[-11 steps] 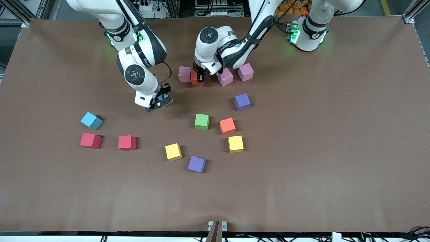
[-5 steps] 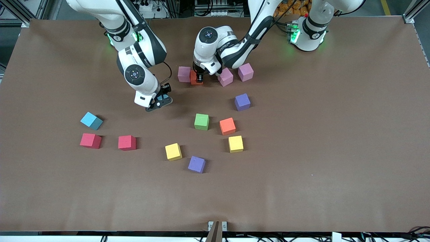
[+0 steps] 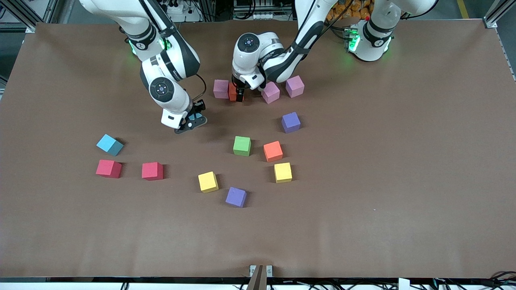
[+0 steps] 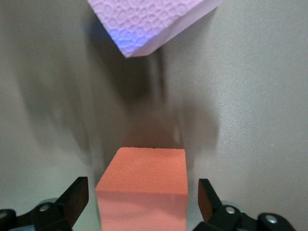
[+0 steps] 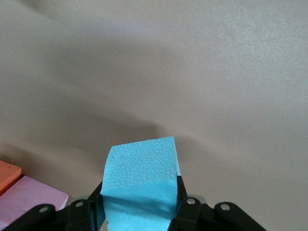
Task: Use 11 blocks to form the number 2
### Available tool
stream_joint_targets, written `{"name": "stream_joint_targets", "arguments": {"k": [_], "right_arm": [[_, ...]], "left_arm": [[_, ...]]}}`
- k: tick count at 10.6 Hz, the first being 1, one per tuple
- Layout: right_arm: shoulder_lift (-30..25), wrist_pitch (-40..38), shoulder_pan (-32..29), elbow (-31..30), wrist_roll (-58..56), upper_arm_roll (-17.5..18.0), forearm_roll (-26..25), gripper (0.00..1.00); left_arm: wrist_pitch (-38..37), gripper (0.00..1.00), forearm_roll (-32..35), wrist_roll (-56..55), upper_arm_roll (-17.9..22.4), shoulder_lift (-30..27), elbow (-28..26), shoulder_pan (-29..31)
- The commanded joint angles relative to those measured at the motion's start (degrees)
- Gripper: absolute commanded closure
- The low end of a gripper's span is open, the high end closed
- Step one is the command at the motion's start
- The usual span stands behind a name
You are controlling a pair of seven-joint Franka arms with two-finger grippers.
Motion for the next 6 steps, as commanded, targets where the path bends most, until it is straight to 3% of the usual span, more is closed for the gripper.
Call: {"name": "stream_joint_targets", "arguments": {"k": [1, 6], "right_arm": [[-1.16, -1.0, -0.38, -0.19, 1.25, 0.44, -0.4, 1.0], [-1.16, -0.91, 0.06, -0.11, 2.91, 0.53, -0.31, 1.0]], "left_arm": [[-0.08, 0.0, 2.48, -1.46, 0.55, -0.18, 1.02, -0.01], [-6.58, 0.0, 2.48, 0.83, 0.55, -3.96, 1.1, 2.1]]}}
